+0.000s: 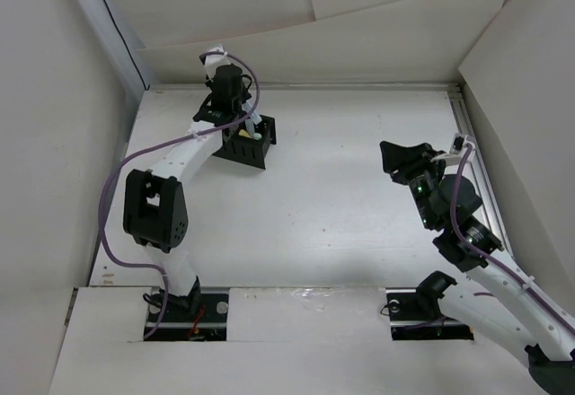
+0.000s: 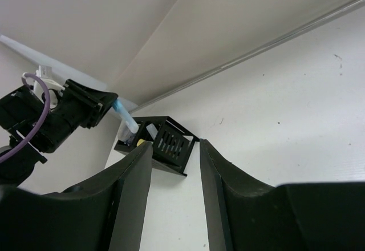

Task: Sort the stationery into containers
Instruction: Place the pen in the storage box.

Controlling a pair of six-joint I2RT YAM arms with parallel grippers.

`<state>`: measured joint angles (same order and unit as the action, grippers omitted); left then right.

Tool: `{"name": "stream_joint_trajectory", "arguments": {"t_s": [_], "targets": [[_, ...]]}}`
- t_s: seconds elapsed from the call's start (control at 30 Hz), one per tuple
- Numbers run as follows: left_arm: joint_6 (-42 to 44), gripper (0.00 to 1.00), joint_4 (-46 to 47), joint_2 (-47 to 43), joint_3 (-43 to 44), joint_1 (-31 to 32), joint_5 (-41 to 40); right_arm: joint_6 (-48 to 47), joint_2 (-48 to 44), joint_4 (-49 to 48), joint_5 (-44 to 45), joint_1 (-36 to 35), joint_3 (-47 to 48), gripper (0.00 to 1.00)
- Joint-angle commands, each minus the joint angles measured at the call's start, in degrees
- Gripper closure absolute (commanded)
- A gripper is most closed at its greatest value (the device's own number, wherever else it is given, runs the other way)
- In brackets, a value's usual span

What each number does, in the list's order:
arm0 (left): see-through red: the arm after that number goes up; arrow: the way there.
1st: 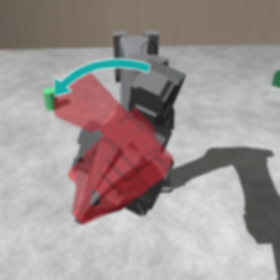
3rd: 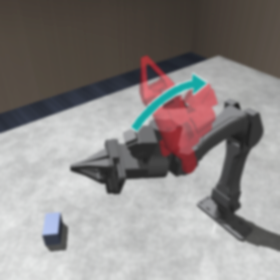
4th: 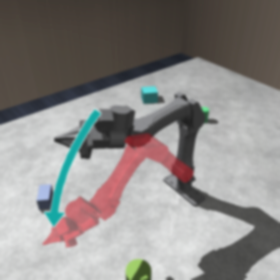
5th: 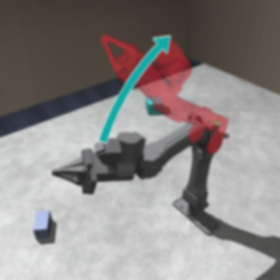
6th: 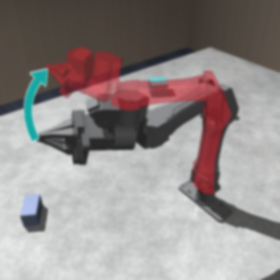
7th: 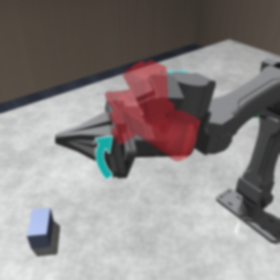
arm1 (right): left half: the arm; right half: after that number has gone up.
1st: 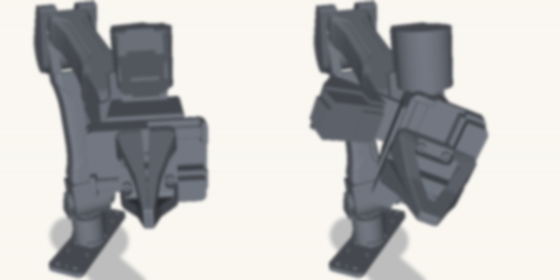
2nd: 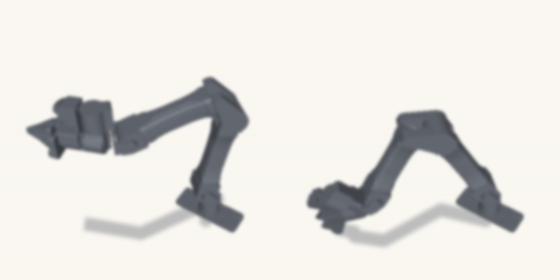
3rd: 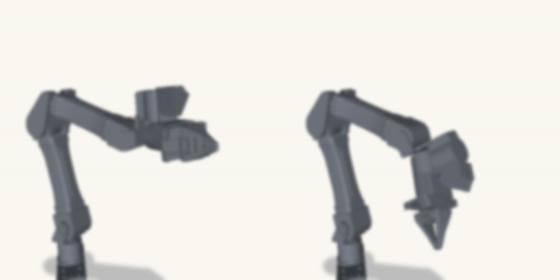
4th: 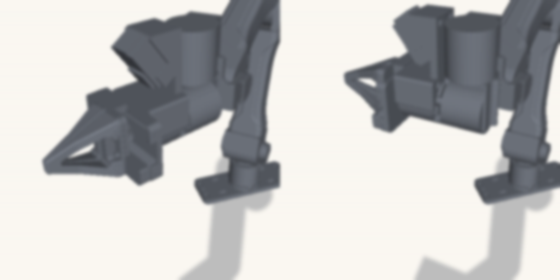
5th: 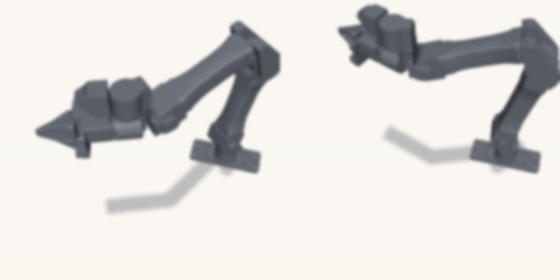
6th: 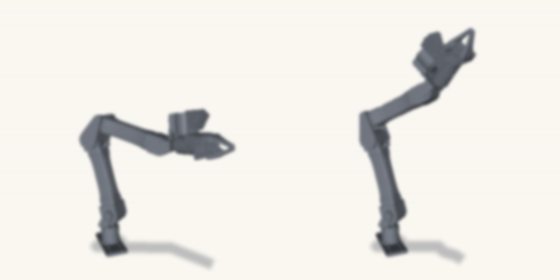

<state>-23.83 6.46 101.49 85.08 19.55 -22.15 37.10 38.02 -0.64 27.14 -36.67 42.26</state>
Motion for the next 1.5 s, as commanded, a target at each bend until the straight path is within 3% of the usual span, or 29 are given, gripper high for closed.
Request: {"name": "stream_joint_trajectory", "arguments": {"t_s": [0.0,0.43,0.83,1.47], "targets": [[1.94,0.93,4.7,-2.97,0.26,0.93,-4.38,-0.28,0.04,-2.34,-0.94,0.28,1.25,0.55],[8.36,0.93,10.06,3.0,0.26,0.93,-14.49,-0.28,0.04,-2.34,-0.94,0.28,1.25,0.55],[12.93,0.93,18.32,4.06,-3.6,4.61,-17.66,-0.28,0.04,-2.34,-0.94,0.28,1.25,0.55],[14.61,0.93,23.95,2.4,-10.8,8.75,-19.77,-0.28,0.04,-2.34,-0.94,0.28,1.25,0.55]]}}
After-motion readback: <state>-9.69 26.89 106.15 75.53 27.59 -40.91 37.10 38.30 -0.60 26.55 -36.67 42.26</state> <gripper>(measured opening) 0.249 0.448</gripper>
